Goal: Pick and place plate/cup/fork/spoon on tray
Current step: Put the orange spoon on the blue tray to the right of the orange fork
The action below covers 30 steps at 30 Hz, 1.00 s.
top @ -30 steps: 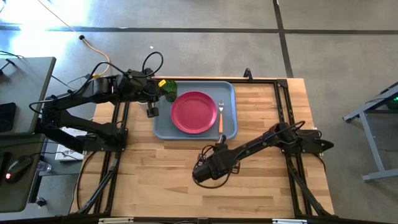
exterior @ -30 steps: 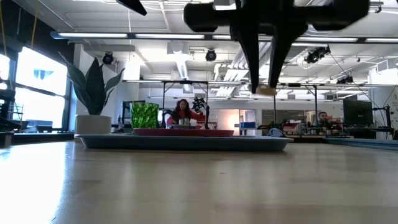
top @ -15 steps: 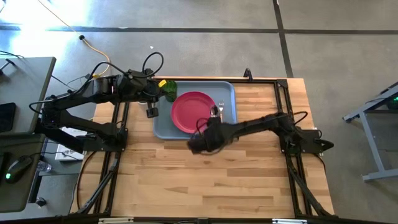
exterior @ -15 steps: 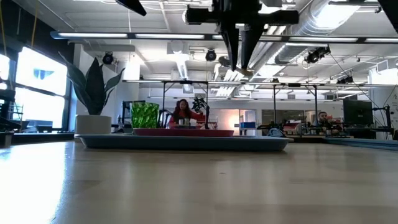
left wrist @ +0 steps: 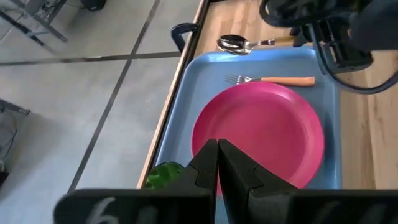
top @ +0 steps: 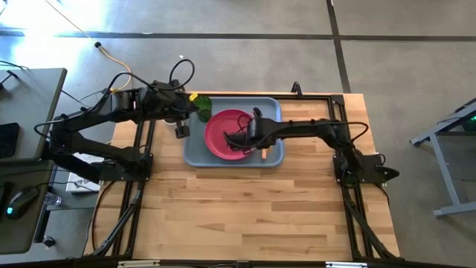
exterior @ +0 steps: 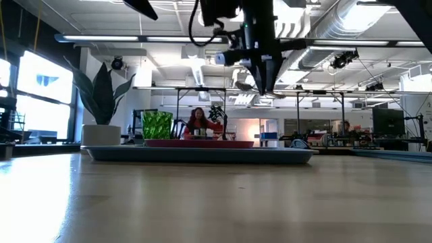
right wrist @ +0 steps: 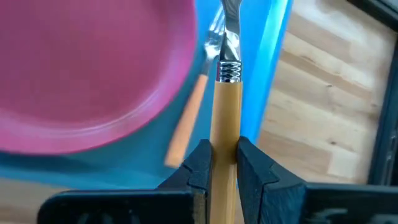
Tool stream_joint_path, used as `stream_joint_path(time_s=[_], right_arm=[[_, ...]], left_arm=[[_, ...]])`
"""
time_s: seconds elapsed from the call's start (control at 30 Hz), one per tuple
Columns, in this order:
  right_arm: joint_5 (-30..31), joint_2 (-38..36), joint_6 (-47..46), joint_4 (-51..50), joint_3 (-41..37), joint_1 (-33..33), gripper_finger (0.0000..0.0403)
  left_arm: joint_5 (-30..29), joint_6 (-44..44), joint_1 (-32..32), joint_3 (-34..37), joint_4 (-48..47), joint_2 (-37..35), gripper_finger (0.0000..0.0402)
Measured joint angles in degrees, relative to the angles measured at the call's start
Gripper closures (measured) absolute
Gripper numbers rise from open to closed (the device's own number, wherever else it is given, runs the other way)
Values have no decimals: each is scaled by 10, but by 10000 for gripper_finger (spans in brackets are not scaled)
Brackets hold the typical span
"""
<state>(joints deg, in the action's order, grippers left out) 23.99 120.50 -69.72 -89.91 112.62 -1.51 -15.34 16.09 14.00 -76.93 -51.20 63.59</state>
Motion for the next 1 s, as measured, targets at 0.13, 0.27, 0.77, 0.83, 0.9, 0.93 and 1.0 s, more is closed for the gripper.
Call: stream_joint_path(time_s=[0.13, 0.27, 0.77, 0.83, 0.9, 0.93, 1.0], right_arm=[[-6, 1, 31, 0, -37, -26, 377], [-27, 1, 59, 2, -85, -50, 377], [-121, -48, 54, 198, -260, -115, 377], [-133, -57, 39, 222, -278, -118, 377], [-141, -62, 22, 248, -286, -120, 377], [-148, -63, 13, 259, -289, -121, 377], [-158, -64, -5, 286, -299, -120, 377]], left_arm=[[0, -10, 16, 0, 0, 0, 399], [0, -10, 30, 0, 2, 0, 399], [0, -12, 72, 0, 14, 2, 399], [0, -12, 76, 0, 14, 2, 399], [0, -10, 82, 0, 14, 2, 399], [0, -10, 84, 0, 14, 2, 399], [0, -10, 90, 0, 14, 2, 399]])
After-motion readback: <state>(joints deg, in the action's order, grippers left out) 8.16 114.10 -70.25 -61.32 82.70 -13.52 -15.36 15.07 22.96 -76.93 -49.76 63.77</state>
